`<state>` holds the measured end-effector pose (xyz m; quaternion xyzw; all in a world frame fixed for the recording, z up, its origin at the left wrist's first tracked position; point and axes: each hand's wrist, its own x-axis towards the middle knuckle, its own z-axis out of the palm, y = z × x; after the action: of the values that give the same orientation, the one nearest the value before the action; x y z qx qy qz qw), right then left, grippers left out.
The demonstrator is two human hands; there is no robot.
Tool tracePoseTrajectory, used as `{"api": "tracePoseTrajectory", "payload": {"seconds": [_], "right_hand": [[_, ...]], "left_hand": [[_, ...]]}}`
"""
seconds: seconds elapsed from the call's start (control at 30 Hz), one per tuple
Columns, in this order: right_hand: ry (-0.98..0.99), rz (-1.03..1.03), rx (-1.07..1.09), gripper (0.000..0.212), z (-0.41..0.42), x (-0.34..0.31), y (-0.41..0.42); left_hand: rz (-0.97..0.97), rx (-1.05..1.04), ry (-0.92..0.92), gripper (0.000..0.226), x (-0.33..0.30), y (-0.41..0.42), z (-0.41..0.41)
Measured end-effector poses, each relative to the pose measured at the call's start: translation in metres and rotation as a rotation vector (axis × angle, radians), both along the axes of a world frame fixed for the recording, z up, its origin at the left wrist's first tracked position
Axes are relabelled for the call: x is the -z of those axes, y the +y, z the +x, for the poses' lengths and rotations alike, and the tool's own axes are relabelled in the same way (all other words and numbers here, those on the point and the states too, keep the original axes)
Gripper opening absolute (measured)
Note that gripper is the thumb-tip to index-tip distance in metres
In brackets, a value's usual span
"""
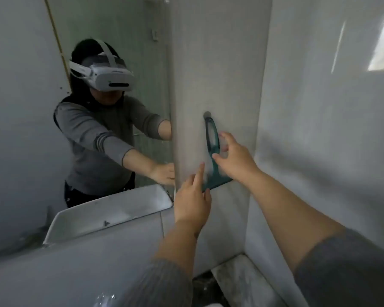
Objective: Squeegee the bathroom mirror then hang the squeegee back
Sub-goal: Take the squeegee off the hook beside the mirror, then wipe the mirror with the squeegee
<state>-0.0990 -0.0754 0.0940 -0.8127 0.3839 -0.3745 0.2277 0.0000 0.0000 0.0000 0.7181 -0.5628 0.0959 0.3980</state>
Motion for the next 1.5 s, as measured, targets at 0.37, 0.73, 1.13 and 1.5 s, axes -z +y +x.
{"api": "tracePoseTrajectory", "payload": {"seconds": [0.37,0.73,1.13,1.5], "right_hand": [[-0.312,-0.169,-0.113,0.075,0.021,0.001,-0.037],[-0.312,-0.138,0.059,0.066,-0.006,-0.032,-0.028],[-0.022,-0.183,0.089,0.079,-0.017,-0.043,0.023],[0.353,-1.087,-0.13,0.046,0.028,-0.113,0.129]], "left_hand": [[-0.337,-0.083,-0.026,0.065,0.037,-0.067,-0.024],[-0.502,-0.243,-0.109,0.045,0.014,-0.056,-0.05],[-0.373,-0.213,-0.229,0.038,-0.027,0.018,-0.025],[-0.311,-0.346,-0.587,0.035,-0.128,0.178,0.073]]}}
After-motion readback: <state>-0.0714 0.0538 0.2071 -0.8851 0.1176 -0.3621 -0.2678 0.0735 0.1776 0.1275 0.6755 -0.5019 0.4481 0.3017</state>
